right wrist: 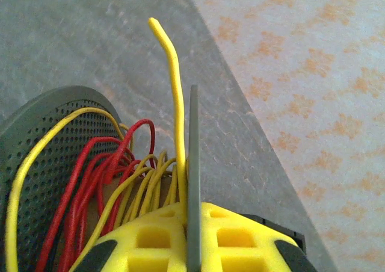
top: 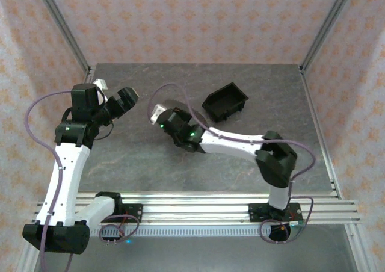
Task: Wrap the cables
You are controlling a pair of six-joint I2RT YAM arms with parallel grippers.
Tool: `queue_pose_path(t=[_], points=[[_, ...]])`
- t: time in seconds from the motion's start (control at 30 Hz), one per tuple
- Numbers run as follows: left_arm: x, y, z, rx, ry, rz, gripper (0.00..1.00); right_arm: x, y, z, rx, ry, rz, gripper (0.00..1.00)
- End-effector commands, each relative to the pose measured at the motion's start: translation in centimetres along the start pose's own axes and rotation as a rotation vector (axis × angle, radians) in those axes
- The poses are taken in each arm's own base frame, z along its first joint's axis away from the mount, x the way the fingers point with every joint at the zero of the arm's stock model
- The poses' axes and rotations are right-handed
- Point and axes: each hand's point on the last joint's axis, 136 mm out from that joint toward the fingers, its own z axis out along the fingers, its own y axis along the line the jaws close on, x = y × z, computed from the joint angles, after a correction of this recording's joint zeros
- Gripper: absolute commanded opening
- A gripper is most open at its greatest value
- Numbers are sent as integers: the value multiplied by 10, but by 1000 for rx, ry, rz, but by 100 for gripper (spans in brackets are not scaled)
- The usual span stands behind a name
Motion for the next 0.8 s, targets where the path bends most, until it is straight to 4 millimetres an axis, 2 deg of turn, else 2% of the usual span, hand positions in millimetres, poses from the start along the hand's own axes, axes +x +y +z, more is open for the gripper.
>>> queue_pose_path(t=[0.0, 0.23, 0.27, 0.37, 0.57, 0.67, 0.77], points=[[-2, 3, -7, -26, -7, 36, 99, -26, -14, 10, 144, -23, -108, 0], [1, 15, -5, -72, -13, 45, 99, -25, 40, 51, 119, 43, -210, 0], [0, 18, -5, -82, -20, 47, 99, -23, 47, 54, 103, 57, -215, 4], [0, 27, -6, -123, -37, 60, 99, -19, 63, 55, 53, 84, -209, 42], [-1, 50, -1, -215, -72, 89, 99, -12, 77, 37, -95, 110, -128, 62], [-4, 57, 0, -240, -103, 89, 99, -9, 80, 23, -179, 124, -91, 80], [-6, 61, 2, -257, -121, 93, 99, -8, 89, 3, -318, 121, -68, 92]])
